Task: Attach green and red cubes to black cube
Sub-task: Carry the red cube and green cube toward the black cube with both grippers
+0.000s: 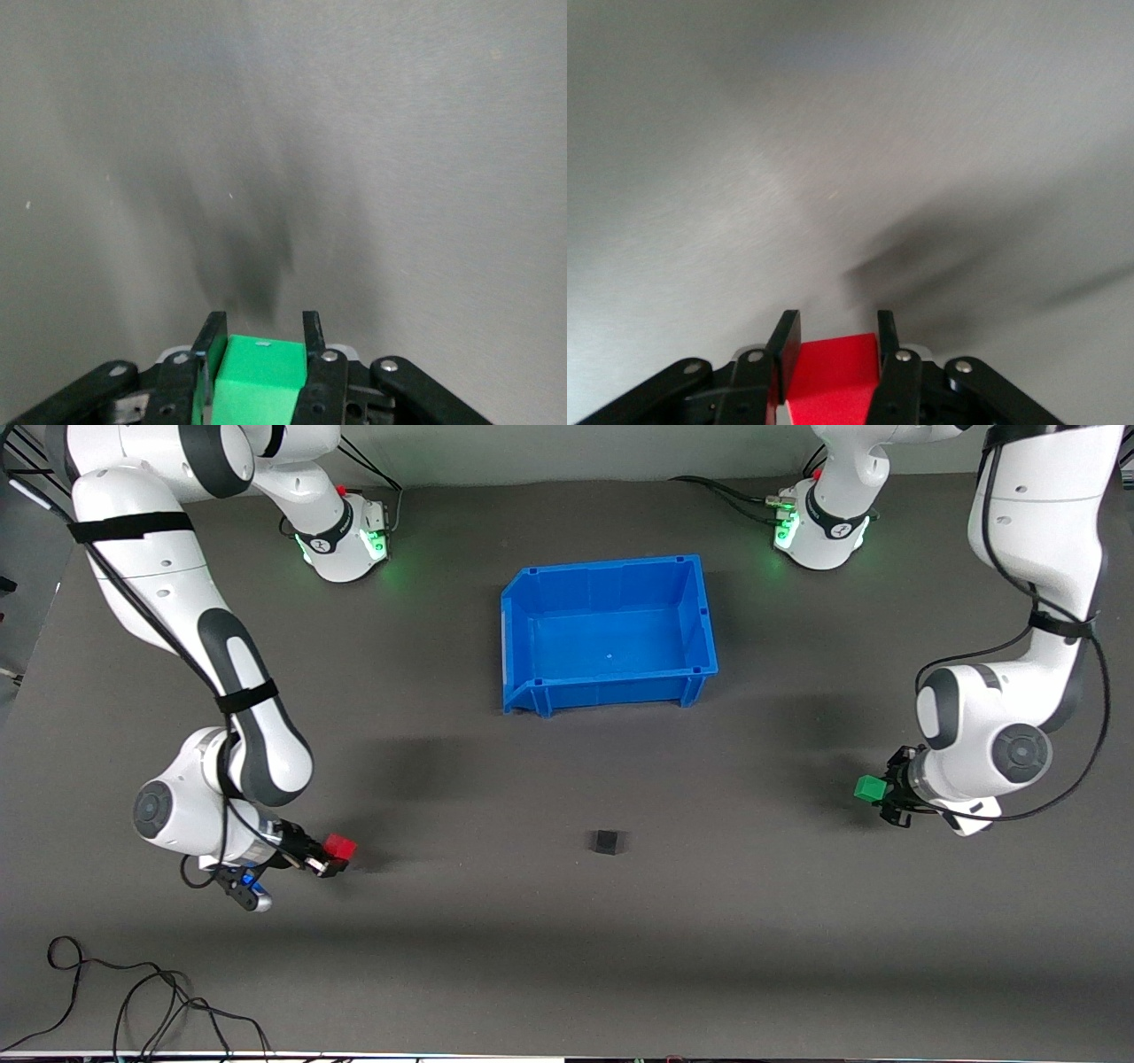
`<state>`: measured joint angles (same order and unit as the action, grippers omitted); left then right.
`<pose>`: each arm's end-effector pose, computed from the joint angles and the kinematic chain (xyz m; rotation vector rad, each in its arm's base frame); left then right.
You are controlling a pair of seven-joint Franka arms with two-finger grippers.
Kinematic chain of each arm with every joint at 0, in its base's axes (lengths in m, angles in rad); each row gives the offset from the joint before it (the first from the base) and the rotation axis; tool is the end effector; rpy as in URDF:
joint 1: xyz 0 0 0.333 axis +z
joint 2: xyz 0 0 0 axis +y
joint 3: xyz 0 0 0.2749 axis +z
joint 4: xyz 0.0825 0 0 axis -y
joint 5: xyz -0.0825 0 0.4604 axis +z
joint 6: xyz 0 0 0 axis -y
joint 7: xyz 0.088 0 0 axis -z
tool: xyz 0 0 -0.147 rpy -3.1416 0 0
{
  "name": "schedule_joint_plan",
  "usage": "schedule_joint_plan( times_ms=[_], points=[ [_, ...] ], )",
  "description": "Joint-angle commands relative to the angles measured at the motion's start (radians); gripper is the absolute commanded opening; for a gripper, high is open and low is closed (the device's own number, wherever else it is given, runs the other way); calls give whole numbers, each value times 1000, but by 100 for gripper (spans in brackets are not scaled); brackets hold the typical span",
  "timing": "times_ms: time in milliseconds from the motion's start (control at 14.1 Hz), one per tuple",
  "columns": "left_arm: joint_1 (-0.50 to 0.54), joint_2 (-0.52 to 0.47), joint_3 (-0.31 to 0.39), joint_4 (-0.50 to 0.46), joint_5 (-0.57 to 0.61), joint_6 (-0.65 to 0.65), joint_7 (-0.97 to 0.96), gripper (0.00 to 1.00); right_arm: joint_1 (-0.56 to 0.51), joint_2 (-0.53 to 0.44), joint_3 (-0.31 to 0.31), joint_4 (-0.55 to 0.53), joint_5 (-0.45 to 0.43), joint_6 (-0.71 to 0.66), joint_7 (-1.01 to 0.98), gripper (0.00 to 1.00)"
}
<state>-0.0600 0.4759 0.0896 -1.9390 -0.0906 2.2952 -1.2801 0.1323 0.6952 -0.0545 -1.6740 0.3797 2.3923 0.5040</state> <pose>0.6370 0.0176 0.0950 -2.3945 -1.9487 0.1668 0.7099 0.0687 0.0761 -2.7448 0.9849 0.0576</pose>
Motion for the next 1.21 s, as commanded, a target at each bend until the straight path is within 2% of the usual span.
schedule_joint_plan(
  times_ms=[0,142,284,711,924,1137],
  points=[
    [-24,4,5,113,-47,-97,-135,0,74,9,-5,55,28,-10,292,0],
    [-84,56,5,174,-43,-83,-304,0,130,35,-4,111,28,-12,512,0],
    [-160,150,7,280,-32,-95,-463,0,171,66,-1,163,28,-16,702,0],
    [-320,329,5,507,-46,-80,-789,0,315,118,-5,243,-44,-35,1177,0],
    [-401,360,5,592,-46,-76,-814,0,370,174,-2,315,-45,-68,1292,0],
    [-465,418,5,643,-43,22,-815,0,424,250,-5,391,-47,-67,1424,0]
  ],
)
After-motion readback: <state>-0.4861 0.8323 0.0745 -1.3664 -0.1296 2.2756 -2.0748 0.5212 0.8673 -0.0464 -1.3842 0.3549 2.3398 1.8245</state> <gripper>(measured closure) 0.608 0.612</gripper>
